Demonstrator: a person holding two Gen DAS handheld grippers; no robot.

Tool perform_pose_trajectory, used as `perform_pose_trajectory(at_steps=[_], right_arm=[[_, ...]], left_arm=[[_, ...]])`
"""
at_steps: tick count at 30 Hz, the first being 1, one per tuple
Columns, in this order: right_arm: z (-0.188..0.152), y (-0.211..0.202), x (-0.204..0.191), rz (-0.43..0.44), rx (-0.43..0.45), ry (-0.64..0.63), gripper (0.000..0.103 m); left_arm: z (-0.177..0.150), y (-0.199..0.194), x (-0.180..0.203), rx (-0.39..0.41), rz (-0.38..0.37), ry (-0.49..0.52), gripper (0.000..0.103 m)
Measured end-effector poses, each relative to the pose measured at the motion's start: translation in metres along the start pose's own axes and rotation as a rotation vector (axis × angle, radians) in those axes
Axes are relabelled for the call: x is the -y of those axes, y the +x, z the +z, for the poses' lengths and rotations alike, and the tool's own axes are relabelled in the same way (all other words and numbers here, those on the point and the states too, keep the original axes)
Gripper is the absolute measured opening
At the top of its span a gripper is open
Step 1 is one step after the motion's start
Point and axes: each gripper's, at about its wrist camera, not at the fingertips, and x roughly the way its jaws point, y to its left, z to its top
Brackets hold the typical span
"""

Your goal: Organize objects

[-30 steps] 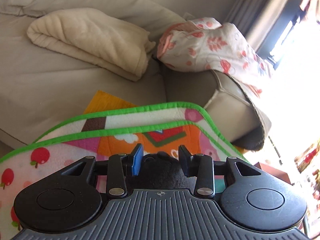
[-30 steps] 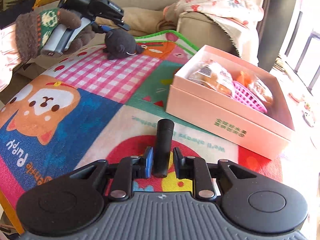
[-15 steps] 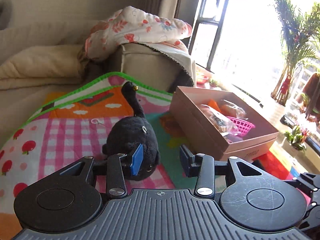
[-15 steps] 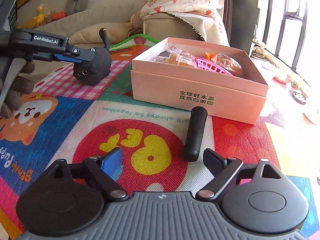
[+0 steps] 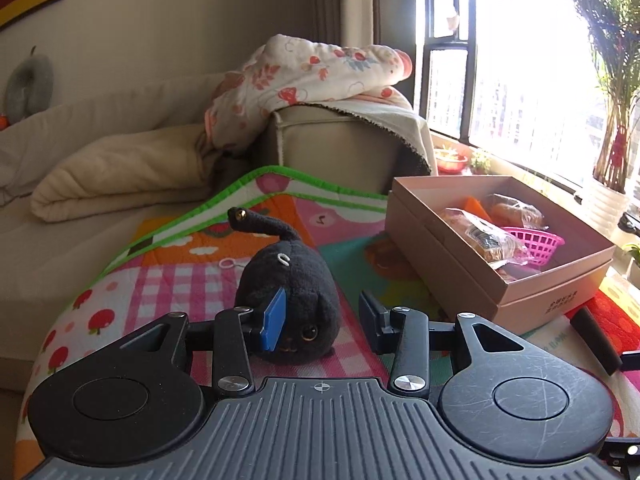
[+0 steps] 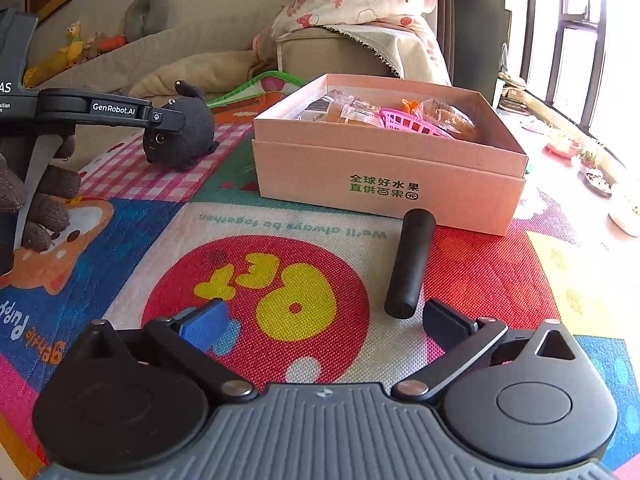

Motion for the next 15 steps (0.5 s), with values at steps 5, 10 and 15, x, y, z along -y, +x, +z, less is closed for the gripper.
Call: perform_pose_trajectory(at_steps=[5,10,15], right_arm=[[0.000,-0.002,0.002,-0.007,0.006,0.019,0.103],[0.000,-0.001,0.000,-0.020,-0.002,0.009,0.103],[0.000,-0.001,0.000,-0.020,-0.001,0.010,0.103]], left_arm=[[-0.017,-0.001,0.005,0.000,0.084,0.000,0.055],[-0.023,-0.007,0.002,-0.022,0.084,0.003,0.060],[-0.006,-0.015,-0.017,0.060,0.125,-0.095,0.060]])
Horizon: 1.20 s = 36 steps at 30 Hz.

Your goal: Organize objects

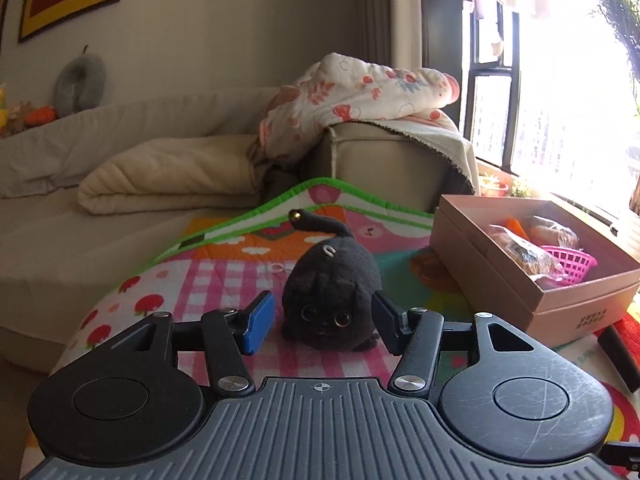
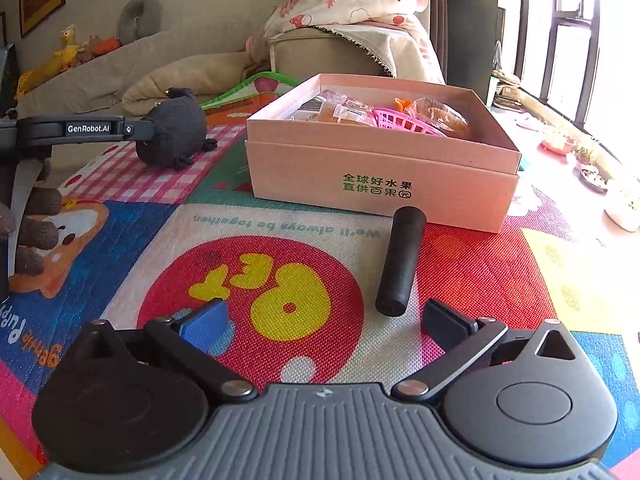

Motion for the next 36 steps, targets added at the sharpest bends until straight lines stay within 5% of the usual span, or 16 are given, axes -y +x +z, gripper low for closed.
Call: perform_pose_trajectory(at_steps=[8,11,17,22,30,36], right_arm=[[0.000,0.001,0.000,0.004,0.001,0.006,0.103],[0.000,0.001,0.000,0.003,0.000,0.005,0.103],[0.001,0.004,0.000,0.000,-0.011,0.001,0.103],[0.003,0.006,-0.001,0.000,-0.035,0.000,0.103],[0.000,0.000,0.004,0.028,-0.010,0.022,0.103],[-0.001,-0.006,0.008,0.010,0.000,0.040,0.103]], left_arm=[[0.029,0.042,0.003,-0.056,-0.057,-0.016,0.059],[0.022,0.056,0.008,-0.080,-0.013,-0.008,0.062],[0.013,0.050,0.008,-0.070,-0.026,-0.023,0.062],[0.004,0.044,0.014,-0.030,-0.030,0.074,0.062],[0.015,0.049,0.005,-0.077,-0.046,-0.019,0.057],[0.008,-0.001,0.020,-0.141,-0.263,-0.057,0.053]])
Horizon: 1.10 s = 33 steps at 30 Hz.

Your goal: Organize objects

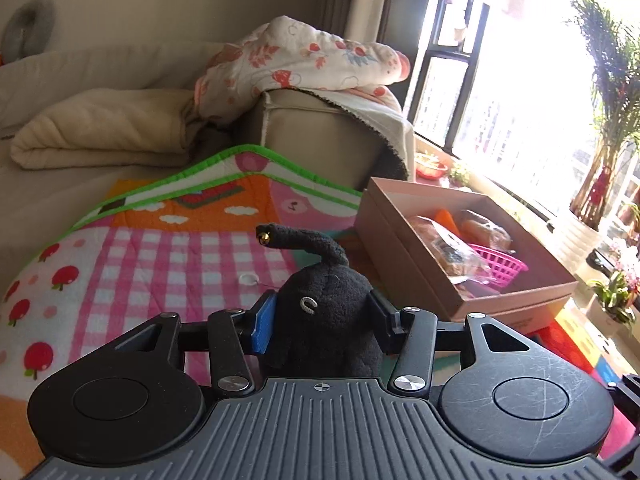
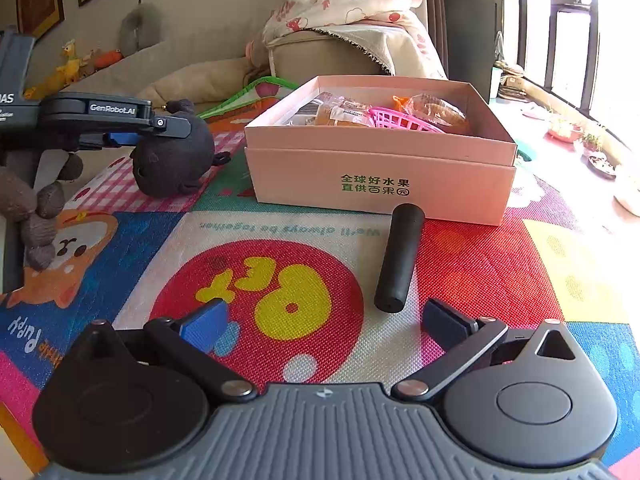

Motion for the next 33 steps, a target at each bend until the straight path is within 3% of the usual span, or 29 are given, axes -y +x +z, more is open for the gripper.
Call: perform_pose_trajectory(at_steps=[4,7,13,15,23,25,27,32,33], right_arm=[[-0.004,-0.010,0.009,-0.123,0.011,-0.076,0.101],[-0.002,-0.014,0.022,-0.189,-0.001,-0.095,0.087],[0.011,-0.007,0.032,-0.128,-0.032,-0.037,0.060],[0.017,0.000,0.027,-0.103,-0.027,-0.036,0.058],[0.047,0.035,0.022,-0.063,-0.071,0.016,0.060],[0.052,0.036,0.025,-0.028,-0.077,0.062,0.080],[0.055,0.035,0.028,-0.014,-0.069,0.115,0.085],[0.062,0.046,0.034,-0.056,-0.084,0.213,0.081],[0.062,0.046,0.029,-0.081,-0.082,0.187,0.071]], left_arm=[[-0.021,-0.030,0.022,-0.027,-0.089,0.022,0.054],[-0.036,-0.036,0.030,-0.052,-0.134,0.011,0.054],[-0.047,-0.034,0.041,-0.033,-0.121,0.026,0.054],[-0.047,-0.033,0.040,-0.033,-0.123,0.013,0.054],[-0.050,-0.036,0.035,-0.034,-0.131,0.007,0.056],[-0.051,-0.036,0.035,-0.029,-0.132,0.009,0.057],[-0.053,-0.036,0.036,-0.022,-0.129,0.008,0.057],[-0.055,-0.037,0.037,-0.010,-0.129,0.006,0.058],[-0.056,-0.038,0.036,-0.009,-0.131,-0.001,0.058]])
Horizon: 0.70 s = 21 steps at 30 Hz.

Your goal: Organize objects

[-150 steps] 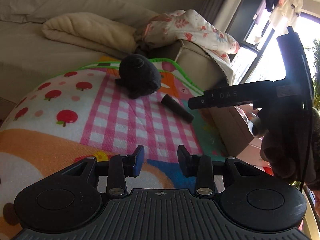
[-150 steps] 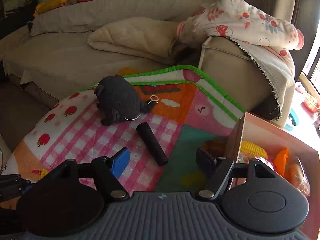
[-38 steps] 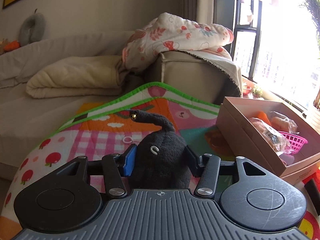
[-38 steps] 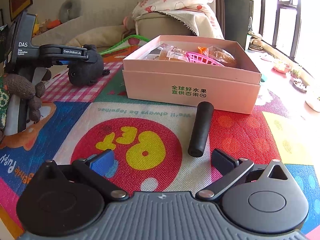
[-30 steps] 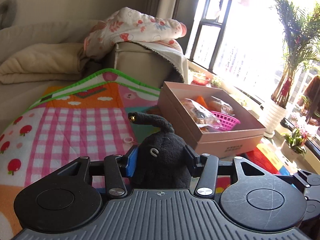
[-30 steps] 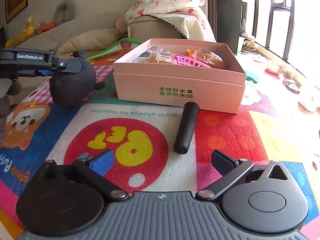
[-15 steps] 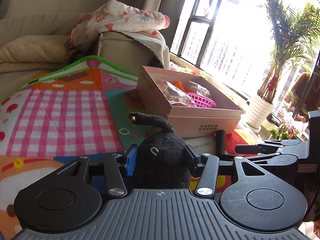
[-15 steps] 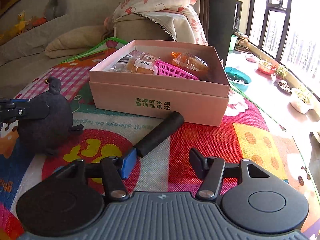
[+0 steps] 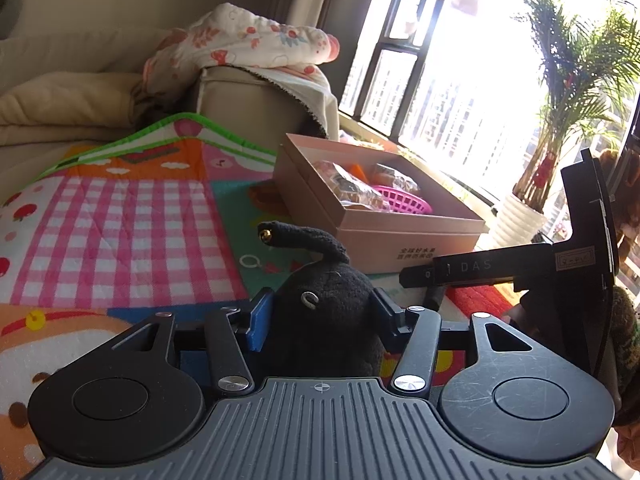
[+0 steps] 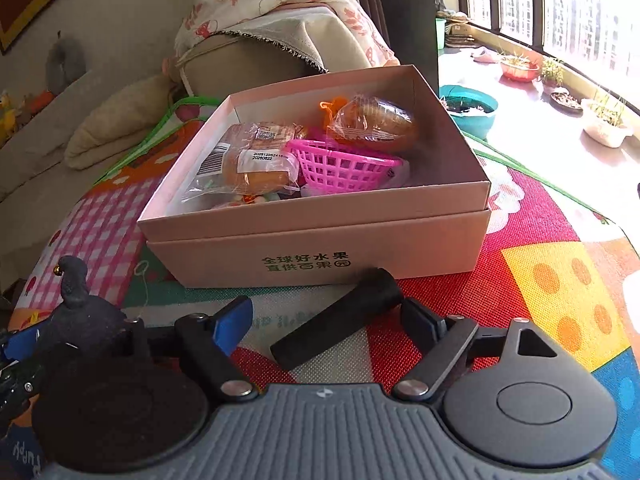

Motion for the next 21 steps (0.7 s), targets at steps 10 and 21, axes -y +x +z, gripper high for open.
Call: perform_pose_trajectory(at_steps=[10,21], right_arm=[[-0.020,-0.015,-0.028,-0.055,0.010,-0.238,0.019],[-0.037,-0.054,-0.015,-0.010,0.032,-0.244,0.018]], left_arm=[[-0.003,-0.002,-0.005,0.011,-0.007,-0.033,0.058],[-0.002,0.000,-0.005,0.008,-0.005,-0.030,0.058]])
